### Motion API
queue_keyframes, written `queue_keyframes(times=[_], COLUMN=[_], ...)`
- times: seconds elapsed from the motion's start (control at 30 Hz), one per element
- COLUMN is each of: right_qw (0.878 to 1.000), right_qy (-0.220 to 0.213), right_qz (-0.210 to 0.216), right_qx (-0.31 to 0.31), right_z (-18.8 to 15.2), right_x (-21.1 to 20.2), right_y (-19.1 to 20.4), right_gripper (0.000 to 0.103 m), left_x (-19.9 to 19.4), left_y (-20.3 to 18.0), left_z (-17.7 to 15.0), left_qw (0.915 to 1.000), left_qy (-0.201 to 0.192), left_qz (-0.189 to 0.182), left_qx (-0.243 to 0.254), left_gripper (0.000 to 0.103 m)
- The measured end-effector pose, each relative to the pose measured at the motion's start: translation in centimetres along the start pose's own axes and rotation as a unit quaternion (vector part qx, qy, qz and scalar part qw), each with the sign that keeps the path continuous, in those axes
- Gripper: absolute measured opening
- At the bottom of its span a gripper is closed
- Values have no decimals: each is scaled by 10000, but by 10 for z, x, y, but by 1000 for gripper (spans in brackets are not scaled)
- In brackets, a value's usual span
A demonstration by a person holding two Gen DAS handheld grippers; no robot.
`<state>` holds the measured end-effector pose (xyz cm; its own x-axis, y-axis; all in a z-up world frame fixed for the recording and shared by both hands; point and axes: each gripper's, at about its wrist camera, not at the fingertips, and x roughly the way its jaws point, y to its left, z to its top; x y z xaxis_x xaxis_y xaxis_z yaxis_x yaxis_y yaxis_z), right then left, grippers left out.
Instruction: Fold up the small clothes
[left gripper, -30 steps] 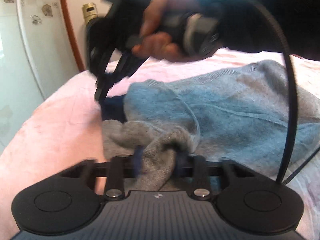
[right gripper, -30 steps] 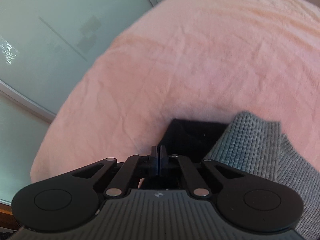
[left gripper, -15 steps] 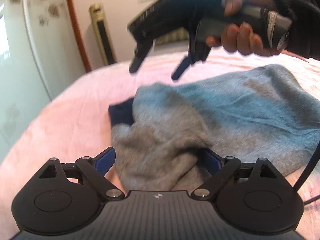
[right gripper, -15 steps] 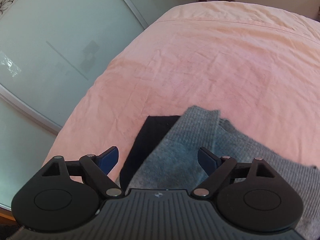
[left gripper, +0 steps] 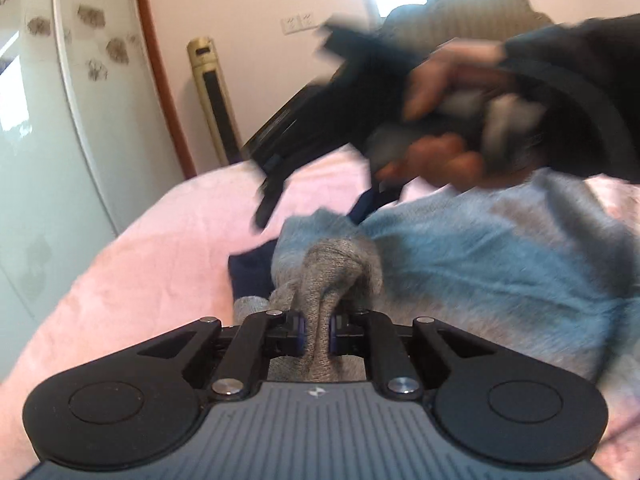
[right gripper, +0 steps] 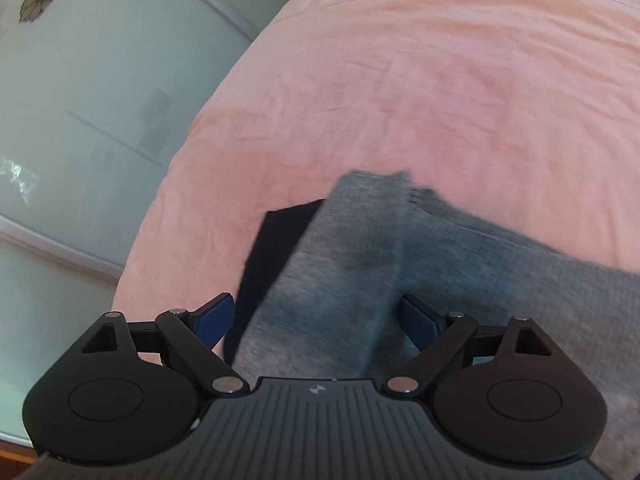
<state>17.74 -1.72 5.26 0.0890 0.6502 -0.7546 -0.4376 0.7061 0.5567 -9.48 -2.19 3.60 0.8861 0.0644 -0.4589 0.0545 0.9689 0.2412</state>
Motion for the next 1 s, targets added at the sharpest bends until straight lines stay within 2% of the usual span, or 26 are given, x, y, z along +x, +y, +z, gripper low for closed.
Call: queue_keyframes(times=[0.03, 0.07, 0.13, 0.2, 0.23, 0.33, 0.4, 0.5, 0.57, 0.63, 0.67, 0.7, 0.73, 0.77, 0.83, 0.87, 0.93, 0.97, 1.0], right_qw=[9998, 9991, 9951, 9944, 9956, 9953, 9951, 9943, 9927, 9922, 9921, 9912, 9879, 9836, 9724, 9648, 9590, 9610, 9644], right_qy=[79, 157, 90, 74, 11, -265, -411, -621, -788, -823, -826, -855, -926, -1126, -1841, -2190, -2531, -2519, -2425], right_qz=[-124, -297, -699, -724, -579, -451, -465, -622, -817, -937, -931, -965, -1172, -1312, -1184, -1090, -699, -433, -207], right_qx=[-113, -245, -693, -772, -734, -817, -770, -611, -408, -35, 140, 303, 420, 511, 806, 968, 1069, 1060, 1033], right_z=[5, 9, 13, 16, 16, 8, 0, -24, -46, -66, -76, -87, -96, -103, -115, -121, -124, -125, -123], right_x=[9, 19, 29, 25, 19, -12, -44, -101, -138, -161, -165, -165, -165, -168, -185, -193, -204, -205, -201], right_y=[7, 12, 23, 22, 18, 2, -18, -54, -86, -122, -138, -152, -162, -168, -175, -177, -176, -173, -169], right_gripper=[92, 88, 71, 15, 14, 14, 14, 14, 14, 14, 18, 26, 35, 46, 58, 67, 68, 68, 68], left_x=[-2, -1, 0, -2, -3, -9, -16, -26, -22, -8, -2, -1, -4, -8, -18, -24, -36, -42, -50], left_y=[-2, -4, -7, -11, -15, -36, -56, -97, -123, -146, -155, -160, -160, -157, -145, -136, -118, -104, -97], left_z=[2, 4, 6, 10, 13, 25, 34, 38, 33, 22, 16, 10, 7, 7, 9, 8, 6, 5, 5], left_qw=[10000, 9999, 9998, 9997, 9994, 9972, 9931, 9812, 9729, 9659, 9622, 9596, 9588, 9580, 9547, 9507, 9413, 9398, 9385], left_qy=[-36, -61, -43, -83, -140, -384, -593, -803, -731, -368, -195, -156, -251, -333, -456, -524, -655, -756, -833], left_qz=[-5, 12, 4, -68, -125, -438, -794, -1442, -1808, -2105, -2202, -2222, -2183, -2205, -2410, -2563, -2865, -2928, -2990], left_qx=[49, 110, 175, 233, 276, 473, 631, 1001, 1243, 1461, 1593, 1718, 1802, 1802, 1686, 1664, 1660, 1591, 1514], left_gripper=[10, 10, 10, 10, 10, 10, 10, 10, 9, 9, 10, 10, 10, 11, 11, 13, 21, 29, 43])
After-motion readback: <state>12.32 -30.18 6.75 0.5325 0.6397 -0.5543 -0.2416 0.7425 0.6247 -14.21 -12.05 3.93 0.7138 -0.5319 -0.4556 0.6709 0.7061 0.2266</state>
